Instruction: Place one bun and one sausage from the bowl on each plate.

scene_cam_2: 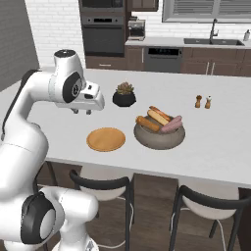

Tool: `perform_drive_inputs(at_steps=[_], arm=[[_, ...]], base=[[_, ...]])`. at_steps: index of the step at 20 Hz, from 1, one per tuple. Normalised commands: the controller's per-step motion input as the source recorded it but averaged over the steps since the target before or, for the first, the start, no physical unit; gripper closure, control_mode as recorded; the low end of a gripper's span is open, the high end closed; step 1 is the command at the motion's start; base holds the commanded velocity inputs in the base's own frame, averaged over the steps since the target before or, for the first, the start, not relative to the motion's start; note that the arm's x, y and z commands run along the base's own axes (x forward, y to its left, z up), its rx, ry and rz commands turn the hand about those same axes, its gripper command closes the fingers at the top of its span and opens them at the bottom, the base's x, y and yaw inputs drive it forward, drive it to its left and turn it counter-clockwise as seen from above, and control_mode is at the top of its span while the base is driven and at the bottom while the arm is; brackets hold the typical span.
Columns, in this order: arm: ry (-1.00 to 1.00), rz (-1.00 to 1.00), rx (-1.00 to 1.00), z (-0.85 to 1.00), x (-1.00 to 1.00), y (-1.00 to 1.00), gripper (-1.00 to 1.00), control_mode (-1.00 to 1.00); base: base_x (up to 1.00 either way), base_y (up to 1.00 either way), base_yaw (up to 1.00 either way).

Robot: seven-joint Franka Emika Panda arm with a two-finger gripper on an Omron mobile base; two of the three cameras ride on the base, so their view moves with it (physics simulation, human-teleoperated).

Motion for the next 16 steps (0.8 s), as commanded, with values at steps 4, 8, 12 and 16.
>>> perform_drive_inputs(at_steps=[4,8,12,16], arm=[[0.00,0.01,0.00,0.00,0.05,0.00,-1.00,-1.00],[0.00,0.00,0.00,-0.08,0.00,-0.09,-1.00,-1.00],[0.01,0.00,0.02,-0.08,0.43,-0.92,-1.00,-1.00],[0.11,-0.03,0.00,-0.10,0.61,-0.88,-1.00,-1.00]], base=[[0.00,0.00,0.00],[0.00,0.00,0.00],[0.00,0.00,0.00],[0.00,0.00,0.00]])
